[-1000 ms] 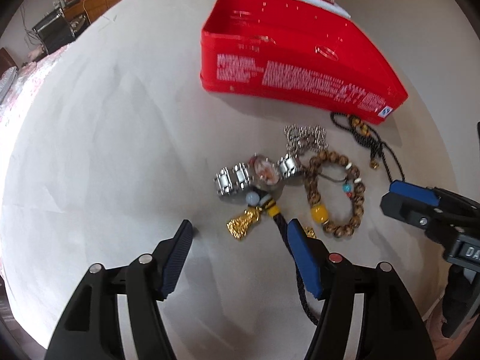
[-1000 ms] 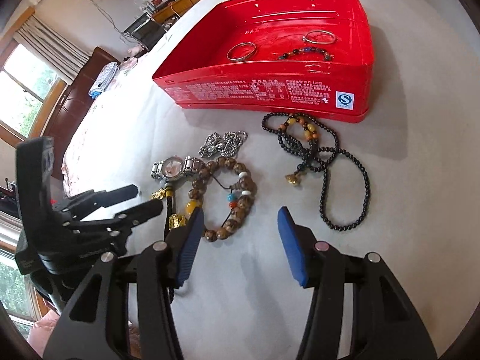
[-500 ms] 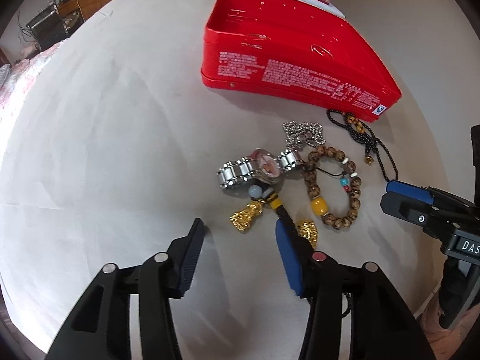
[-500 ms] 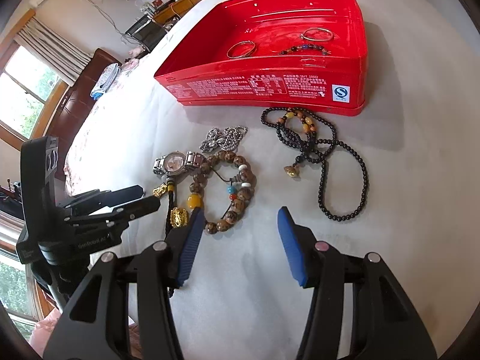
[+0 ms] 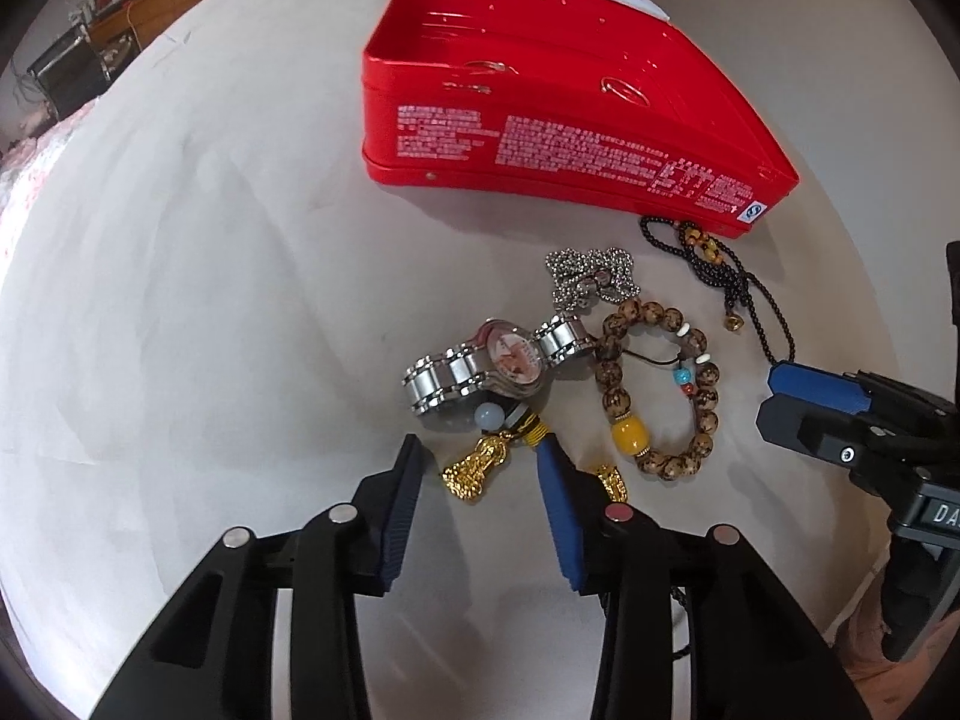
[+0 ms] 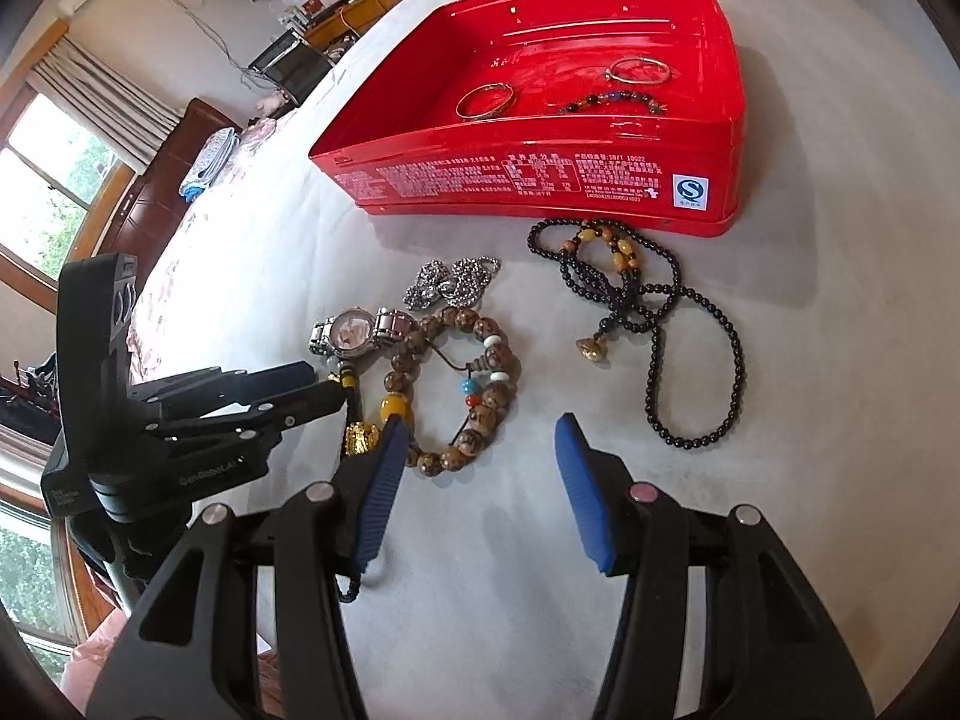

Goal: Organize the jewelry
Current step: 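Grip the gold pendant on black cord with the left tool while the right tool reaches the gold charm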

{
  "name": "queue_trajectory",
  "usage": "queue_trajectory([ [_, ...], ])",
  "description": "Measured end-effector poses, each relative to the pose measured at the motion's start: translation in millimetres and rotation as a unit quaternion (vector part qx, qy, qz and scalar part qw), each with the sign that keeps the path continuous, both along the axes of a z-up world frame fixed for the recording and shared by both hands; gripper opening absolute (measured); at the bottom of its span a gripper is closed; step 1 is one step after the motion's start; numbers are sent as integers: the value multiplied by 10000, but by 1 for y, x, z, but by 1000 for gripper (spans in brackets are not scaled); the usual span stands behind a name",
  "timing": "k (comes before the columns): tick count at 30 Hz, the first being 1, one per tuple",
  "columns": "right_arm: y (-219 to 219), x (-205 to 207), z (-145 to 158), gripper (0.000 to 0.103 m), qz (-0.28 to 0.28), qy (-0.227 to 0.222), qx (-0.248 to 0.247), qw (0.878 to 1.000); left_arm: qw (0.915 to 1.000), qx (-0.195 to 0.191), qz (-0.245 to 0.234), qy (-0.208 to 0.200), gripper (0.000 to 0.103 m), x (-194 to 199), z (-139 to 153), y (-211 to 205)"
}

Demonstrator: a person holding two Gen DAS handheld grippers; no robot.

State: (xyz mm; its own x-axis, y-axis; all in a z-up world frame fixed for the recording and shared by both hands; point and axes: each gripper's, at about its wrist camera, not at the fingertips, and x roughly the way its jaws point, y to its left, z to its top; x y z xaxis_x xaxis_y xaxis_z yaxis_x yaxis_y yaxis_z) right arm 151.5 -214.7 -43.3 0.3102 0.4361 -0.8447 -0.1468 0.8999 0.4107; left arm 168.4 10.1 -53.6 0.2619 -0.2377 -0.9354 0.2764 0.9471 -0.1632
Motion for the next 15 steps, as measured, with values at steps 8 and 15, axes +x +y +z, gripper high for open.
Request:
queue_trajectory([
  [8, 3, 2, 0, 52, -12, 28, 12, 10000, 9998, 17, -201, -31, 11, -5, -2, -13],
  [15, 6, 0, 0, 52, 34, 25, 41, 10000, 9997, -247, -69, 2, 11, -5, 1, -2],
])
